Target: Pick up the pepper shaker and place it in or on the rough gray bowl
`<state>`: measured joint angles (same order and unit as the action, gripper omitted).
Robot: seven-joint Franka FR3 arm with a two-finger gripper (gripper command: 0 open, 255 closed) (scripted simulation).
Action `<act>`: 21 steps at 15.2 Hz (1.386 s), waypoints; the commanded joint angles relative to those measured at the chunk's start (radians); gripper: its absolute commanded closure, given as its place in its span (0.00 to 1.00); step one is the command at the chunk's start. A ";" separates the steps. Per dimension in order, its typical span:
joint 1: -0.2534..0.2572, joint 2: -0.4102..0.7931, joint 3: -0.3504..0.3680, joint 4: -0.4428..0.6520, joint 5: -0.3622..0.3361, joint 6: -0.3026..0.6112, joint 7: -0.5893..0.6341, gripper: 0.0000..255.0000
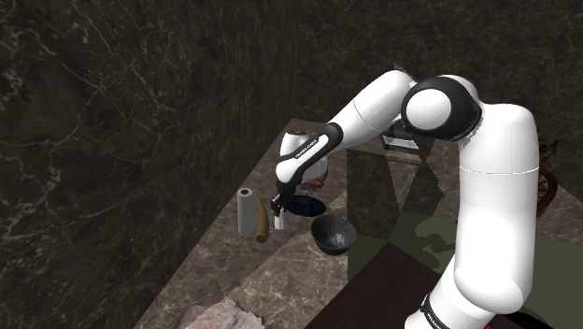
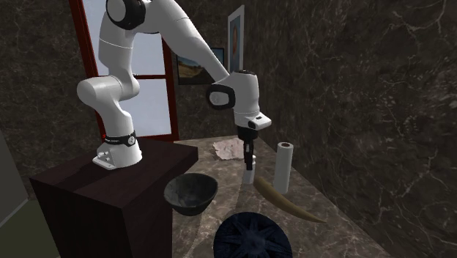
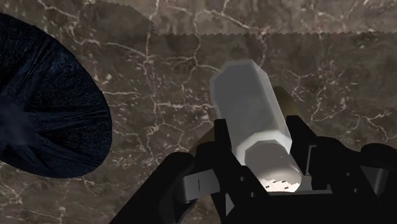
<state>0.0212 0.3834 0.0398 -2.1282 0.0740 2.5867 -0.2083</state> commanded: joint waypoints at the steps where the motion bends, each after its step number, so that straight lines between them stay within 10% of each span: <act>1: 0.000 -0.023 0.000 0.001 -0.001 -0.024 0.002 1.00; 17: 0.000 -0.169 -0.003 0.035 -0.007 -0.204 0.014 1.00; 21: -0.038 -0.288 -0.022 -0.113 0.010 -0.179 -0.056 1.00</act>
<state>-0.0065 0.1260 0.0232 -2.2043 0.0799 2.4030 -0.2446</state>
